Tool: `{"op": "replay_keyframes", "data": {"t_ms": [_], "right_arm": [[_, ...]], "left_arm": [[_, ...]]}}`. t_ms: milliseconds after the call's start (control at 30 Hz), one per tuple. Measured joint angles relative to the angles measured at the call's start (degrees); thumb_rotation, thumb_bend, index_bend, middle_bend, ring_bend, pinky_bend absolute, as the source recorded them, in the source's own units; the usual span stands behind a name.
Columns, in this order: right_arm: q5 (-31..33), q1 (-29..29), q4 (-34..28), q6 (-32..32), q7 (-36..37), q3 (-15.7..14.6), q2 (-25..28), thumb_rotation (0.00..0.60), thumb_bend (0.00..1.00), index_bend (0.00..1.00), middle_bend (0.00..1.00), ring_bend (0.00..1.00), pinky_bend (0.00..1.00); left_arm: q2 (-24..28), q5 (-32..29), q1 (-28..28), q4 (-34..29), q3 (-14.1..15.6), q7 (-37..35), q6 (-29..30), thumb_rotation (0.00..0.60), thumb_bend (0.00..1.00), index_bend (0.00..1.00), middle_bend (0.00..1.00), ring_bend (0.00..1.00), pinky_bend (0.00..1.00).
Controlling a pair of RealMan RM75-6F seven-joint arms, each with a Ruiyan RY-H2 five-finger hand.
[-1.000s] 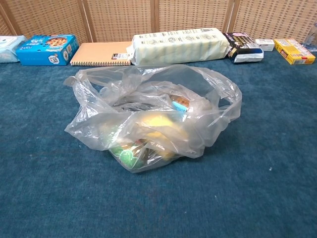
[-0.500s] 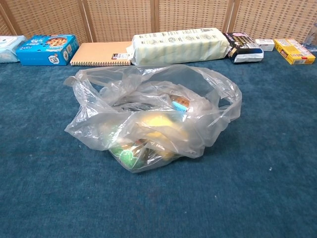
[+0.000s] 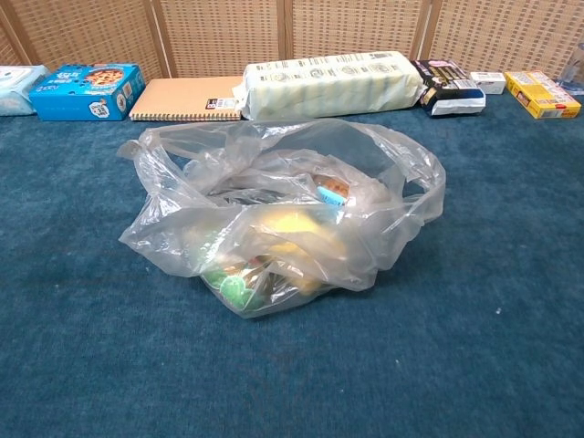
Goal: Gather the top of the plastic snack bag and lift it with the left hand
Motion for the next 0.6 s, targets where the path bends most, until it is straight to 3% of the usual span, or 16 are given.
{"op": "replay_keyframes", "data": {"t_ms": [200, 600], "right_arm": [[0.1, -0.4, 0.5, 0.4, 0.6, -0.1, -0.3, 0.524, 0.24, 0.19, 0.23, 0.25, 0.27], [-0.4, -1.2, 0.1, 1.8, 0.6, -0.1, 0.1, 0.520, 0.24, 0.19, 0.23, 0.25, 0.26]], "left_arm": [[0.2, -1.3, -3.8, -2.5, -0.4, -0.7, -5.4, 0.000, 0.05, 0.24, 0.22, 0.25, 0.20], [-1.7, -4.6, -9.9, -3.9, -1.1, -0.2, -12.5, 0.000, 0.04, 0.23, 0.22, 0.26, 0.22]]}}
